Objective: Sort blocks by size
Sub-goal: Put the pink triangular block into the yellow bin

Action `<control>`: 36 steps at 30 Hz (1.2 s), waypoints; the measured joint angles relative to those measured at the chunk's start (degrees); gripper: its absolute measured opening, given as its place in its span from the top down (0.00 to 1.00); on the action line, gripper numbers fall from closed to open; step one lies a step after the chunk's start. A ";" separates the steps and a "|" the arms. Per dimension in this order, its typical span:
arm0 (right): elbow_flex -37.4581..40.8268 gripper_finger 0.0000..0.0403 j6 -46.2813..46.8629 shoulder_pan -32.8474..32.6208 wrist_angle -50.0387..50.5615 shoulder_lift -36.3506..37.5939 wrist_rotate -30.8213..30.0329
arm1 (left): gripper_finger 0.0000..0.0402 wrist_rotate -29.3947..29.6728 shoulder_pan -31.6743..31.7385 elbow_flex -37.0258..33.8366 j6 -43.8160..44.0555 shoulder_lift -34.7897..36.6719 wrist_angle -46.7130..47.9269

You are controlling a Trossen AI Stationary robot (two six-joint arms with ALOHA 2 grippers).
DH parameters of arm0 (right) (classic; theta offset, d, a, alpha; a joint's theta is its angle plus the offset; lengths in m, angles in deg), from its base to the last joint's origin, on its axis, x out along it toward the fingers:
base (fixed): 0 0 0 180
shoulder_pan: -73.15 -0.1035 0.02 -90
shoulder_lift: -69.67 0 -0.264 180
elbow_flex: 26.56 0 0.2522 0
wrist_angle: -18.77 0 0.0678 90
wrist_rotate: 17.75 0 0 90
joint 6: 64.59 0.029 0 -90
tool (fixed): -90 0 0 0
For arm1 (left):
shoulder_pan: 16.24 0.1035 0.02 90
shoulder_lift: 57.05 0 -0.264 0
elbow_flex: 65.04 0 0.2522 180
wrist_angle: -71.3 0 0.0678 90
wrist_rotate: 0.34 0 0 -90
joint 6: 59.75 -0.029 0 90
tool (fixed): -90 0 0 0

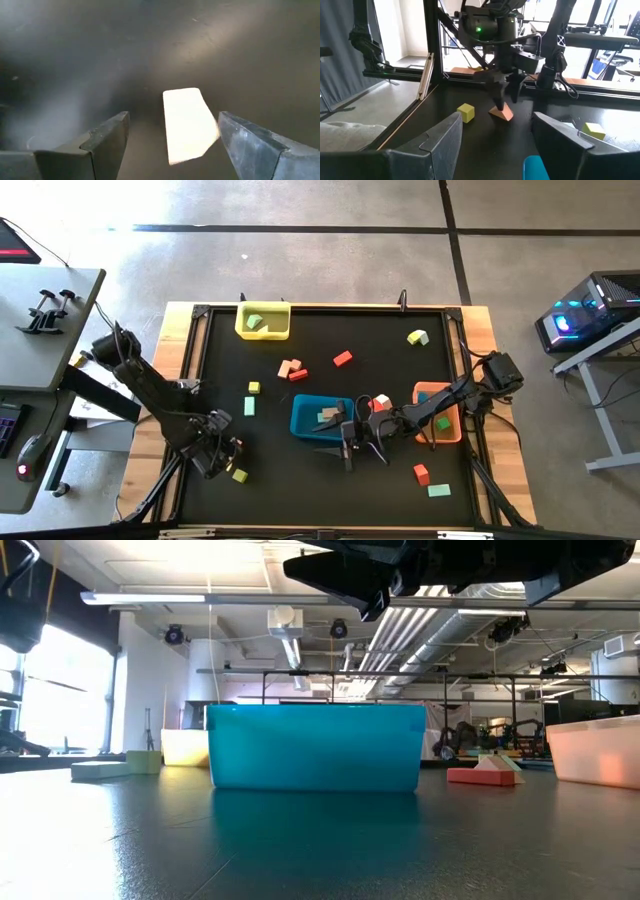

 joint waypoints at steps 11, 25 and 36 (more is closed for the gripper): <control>0.00 0.42 0.00 0.00 0.02 0.02 0.00 | 0.27 -0.43 -0.04 0.09 -2.80 0.22 -2.14; 0.00 0.42 0.00 -0.01 0.00 0.02 0.00 | 0.42 -4.88 2.63 -5.49 -5.89 0.48 -9.08; 0.00 0.42 0.00 0.00 -0.02 0.01 -0.02 | 0.74 -5.74 17.16 -5.68 -28.93 2.85 -5.09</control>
